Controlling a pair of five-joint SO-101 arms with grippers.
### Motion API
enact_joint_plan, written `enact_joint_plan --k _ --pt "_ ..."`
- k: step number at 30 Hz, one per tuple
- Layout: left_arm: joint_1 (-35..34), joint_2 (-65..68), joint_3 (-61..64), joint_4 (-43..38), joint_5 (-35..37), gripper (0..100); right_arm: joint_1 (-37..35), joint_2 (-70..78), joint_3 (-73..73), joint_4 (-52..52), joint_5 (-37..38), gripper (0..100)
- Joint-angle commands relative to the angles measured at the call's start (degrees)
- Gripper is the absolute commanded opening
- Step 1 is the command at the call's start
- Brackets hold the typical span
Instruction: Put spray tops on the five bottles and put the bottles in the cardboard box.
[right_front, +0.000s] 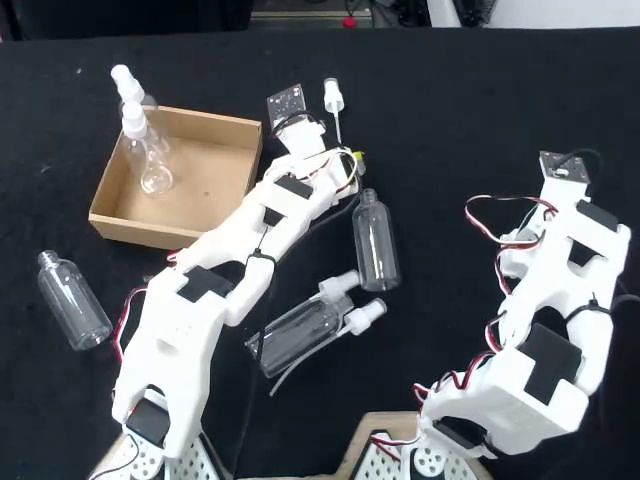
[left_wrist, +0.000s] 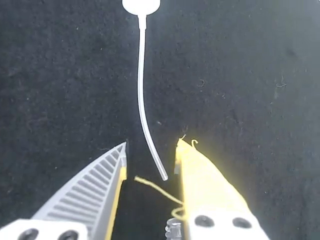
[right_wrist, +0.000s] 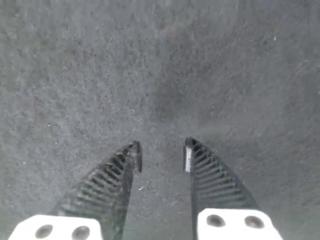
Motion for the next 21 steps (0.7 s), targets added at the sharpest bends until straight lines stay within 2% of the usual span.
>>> enact_joint_plan --k 1,4,9,16,21 --pt "1.2 -2.7 -3.4 -0.6 -1.8 16 0.7 -3.6 -0.2 -0.9 0.2 14.5" --pt "2.0 -2.7 -3.5 -0.6 -2.8 16 0.6 -3.6 -0.2 -0.9 0.1 14.5" --pt "1.9 -2.5 -3.5 -0.7 -2.9 7 0.9 -3.6 -0.2 -0.9 0.2 14.5" --pt "2.2 3.3 -6.8 -0.2 -2.9 15 1.1 -3.6 -0.2 -0.9 0.4 14.5" --pt "1.7 4.3 -7.4 -0.1 -2.9 12 1.1 -3.6 -0.2 -0.9 0.4 14.5"
